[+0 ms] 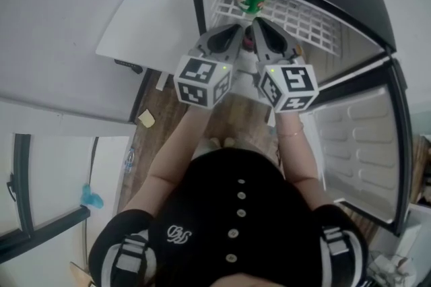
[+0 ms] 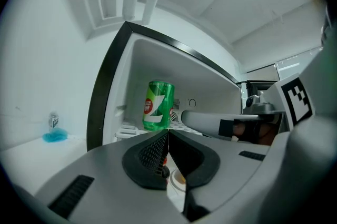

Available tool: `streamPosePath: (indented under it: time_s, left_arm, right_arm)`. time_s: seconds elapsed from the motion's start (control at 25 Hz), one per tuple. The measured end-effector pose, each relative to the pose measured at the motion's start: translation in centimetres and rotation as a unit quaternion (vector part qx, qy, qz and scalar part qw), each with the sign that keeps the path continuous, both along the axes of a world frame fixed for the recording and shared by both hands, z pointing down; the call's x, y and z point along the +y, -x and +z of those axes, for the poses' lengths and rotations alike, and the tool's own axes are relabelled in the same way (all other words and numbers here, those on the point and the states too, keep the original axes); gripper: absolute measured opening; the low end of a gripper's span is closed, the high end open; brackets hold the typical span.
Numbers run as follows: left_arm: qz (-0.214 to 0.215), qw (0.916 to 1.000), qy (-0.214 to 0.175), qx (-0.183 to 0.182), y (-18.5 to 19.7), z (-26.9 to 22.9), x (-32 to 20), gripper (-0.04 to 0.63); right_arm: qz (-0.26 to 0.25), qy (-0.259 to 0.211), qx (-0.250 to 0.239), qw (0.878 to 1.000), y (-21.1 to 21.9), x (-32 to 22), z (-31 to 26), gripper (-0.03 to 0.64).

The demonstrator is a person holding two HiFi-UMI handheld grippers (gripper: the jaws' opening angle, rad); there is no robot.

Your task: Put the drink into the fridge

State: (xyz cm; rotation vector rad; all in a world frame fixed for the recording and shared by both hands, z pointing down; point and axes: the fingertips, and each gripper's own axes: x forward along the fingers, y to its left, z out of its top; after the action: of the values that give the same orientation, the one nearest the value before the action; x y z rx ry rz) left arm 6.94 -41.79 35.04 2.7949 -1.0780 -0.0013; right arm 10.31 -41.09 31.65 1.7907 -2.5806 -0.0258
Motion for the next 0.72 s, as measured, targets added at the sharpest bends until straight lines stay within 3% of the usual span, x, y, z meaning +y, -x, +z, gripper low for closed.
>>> streamPosePath:
  time_s: [0.4,0.72]
  left_arm:
    - [0.014,0.9999,-0.001,-0.003,-0.6,0.4,2.0,0.008]
    - [0.005,1.0,-0.006,-0.002,0.0,0.1,3.3,0.008]
  right_arm:
    - [-0.009,0.011,0.021,1.0,-0.6,2.6,0.8,0.006]
    - [-0.005,-0.002,-0.01,1.0,-1.4,4.9,0.5,0.006]
